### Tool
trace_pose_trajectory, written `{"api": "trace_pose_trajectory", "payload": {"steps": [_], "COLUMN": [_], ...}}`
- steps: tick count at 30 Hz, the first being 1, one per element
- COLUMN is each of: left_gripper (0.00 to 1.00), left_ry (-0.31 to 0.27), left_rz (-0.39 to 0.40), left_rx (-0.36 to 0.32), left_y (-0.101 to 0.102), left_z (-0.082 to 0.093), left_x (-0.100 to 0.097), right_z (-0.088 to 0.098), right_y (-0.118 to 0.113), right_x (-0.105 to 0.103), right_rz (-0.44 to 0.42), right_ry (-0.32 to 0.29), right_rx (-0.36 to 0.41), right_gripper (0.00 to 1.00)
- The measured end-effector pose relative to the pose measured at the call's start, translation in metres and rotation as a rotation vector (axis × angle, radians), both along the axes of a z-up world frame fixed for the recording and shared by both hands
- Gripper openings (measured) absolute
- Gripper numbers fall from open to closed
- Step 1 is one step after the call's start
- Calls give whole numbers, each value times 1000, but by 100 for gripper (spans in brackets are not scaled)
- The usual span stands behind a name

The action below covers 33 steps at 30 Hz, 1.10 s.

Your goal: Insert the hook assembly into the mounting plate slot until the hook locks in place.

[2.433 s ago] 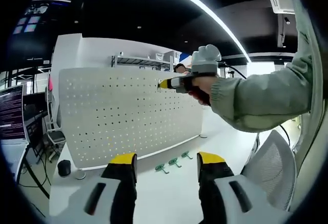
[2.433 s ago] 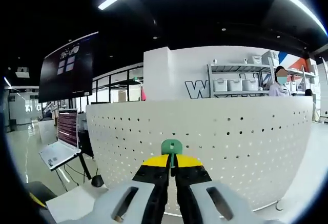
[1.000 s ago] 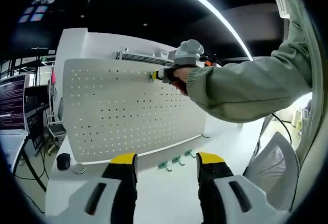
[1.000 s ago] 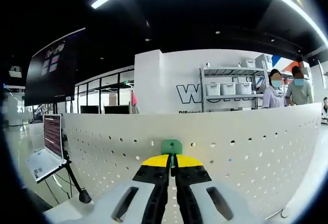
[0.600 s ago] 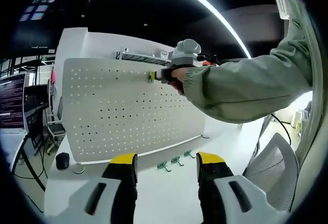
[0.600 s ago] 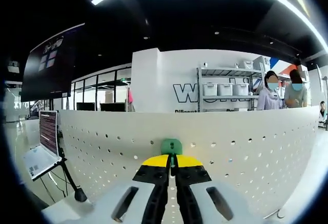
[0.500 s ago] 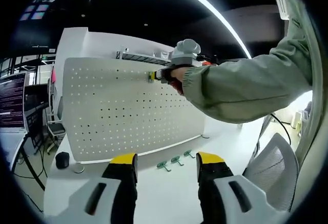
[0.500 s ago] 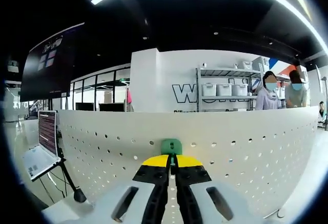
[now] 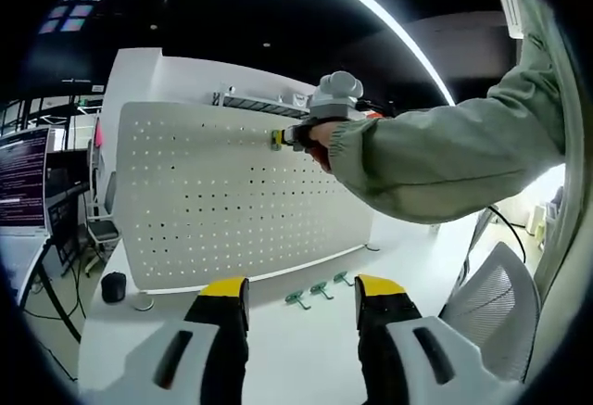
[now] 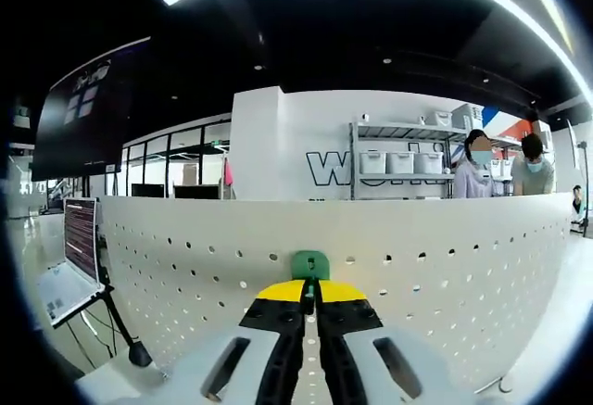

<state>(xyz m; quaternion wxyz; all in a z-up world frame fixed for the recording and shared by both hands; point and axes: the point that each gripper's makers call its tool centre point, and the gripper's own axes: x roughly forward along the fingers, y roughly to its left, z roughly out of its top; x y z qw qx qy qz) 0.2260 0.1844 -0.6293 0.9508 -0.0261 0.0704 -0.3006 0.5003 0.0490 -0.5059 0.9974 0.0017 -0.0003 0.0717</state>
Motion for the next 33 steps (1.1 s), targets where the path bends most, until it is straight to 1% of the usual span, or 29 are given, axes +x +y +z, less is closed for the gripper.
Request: {"api": "trace_pose_trajectory", "payload": {"steps": [10, 13, 24, 33], "left_gripper": [47, 47, 47, 47], "left_ry": [-1, -1, 0, -2], "left_rz": [0, 0, 2, 5], "left_rx": [-4, -5, -10, -10], "left_y": [1, 1, 3, 4], "left_z": [0, 0, 0, 2], "left_x": [2, 2, 1, 0], "right_z": [0, -1, -2, -5], "right_y": [1, 2, 4, 6], "right_x": [0, 0, -2, -3], "right_rz": [2, 8, 12, 16], "right_ry": [7, 11, 10, 16], "right_rx": [7, 6, -9, -5], "right_gripper": [2, 4, 5, 8]}}
